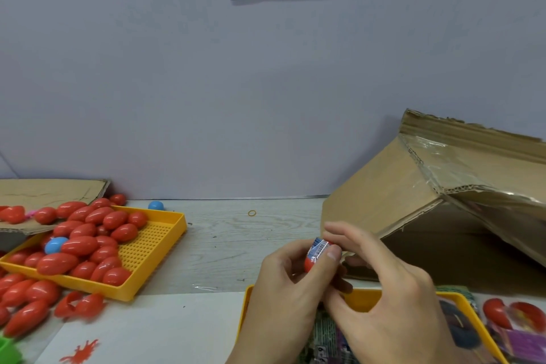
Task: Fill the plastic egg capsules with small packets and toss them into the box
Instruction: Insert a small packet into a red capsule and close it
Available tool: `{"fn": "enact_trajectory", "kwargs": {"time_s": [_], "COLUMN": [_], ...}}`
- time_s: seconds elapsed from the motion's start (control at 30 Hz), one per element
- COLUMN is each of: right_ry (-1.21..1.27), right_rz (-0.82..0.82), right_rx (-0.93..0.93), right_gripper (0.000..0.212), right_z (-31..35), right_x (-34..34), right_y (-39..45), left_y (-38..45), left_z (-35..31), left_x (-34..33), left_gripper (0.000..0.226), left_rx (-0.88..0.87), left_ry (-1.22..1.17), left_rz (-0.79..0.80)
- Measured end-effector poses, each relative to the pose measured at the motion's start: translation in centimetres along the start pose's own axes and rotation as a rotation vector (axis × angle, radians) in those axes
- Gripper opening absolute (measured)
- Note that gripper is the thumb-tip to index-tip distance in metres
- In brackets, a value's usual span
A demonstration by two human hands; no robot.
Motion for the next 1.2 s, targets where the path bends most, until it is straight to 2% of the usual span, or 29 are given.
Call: {"fn": "enact_trajectory", "kwargs": {"time_s": [0.23, 0.37, 0.47, 0.63, 0.83, 1.03, 1.1, 1.2], "right_ry": [0.008, 0.005, -0.01, -0.002, 0.016, 0.101, 0.109, 0.033], "right_rz": [0.056, 0.088, 0.064, 0.059, 0.003, -0.022, -0.02, -0.017], "right_rx": [0.0, -0.013, -0.005, -0.009, -0.02, -0.052, -0.059, -0.062], "right_gripper": [0.091, 0.089, 0.088, 0.089, 0.087, 0.062, 0.055, 0.052], "right_z": [-0.3, -0.4, -0.6, -0.6, -0.5, -0.1, -0.4, -0.8], "right_x": [-0.1, -0.1, 0.1, 0.0, 0.2, 0.4, 0.4, 0.4], "right_y": [-0.1, -0.1, 0.1, 0.0, 0.0, 0.0, 0.1, 0.2], "left_y": [0.1, 0.1, 0.1, 0.1, 0.1, -0.2, -0.3, 0.1], "left_z": [0.2, 0.0, 0.2, 0.3, 0.1, -0.8, -0.7, 0.0], "left_x": [0.3, 0.3, 0.4, 0.3, -0.5, -1.2, -1.3, -0.9], "left_gripper": [0.025, 0.021, 0.034, 0.023, 0.036, 0.06, 0.062, 0.049], "left_rx": [0.031, 0.062, 0.082, 0.044, 0.122, 0.297, 0.326, 0.247], "left_ry": [0.144, 0.139, 0.105, 0.086, -0.152, -0.549, -0.551, -0.466], "left_rz": [0.065, 0.083, 0.089, 0.046, 0.062, 0.107, 0.103, -0.047]}}
Point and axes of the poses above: each hand's wrist, its own y-axis towards the middle knuckle, its own x-axis out of the back of the hand, z = x × y, the point moved 2 cm from there along y, towards the middle knuckle, and after that the axes turned 2 degrees about -x, right-handed, at the moved point
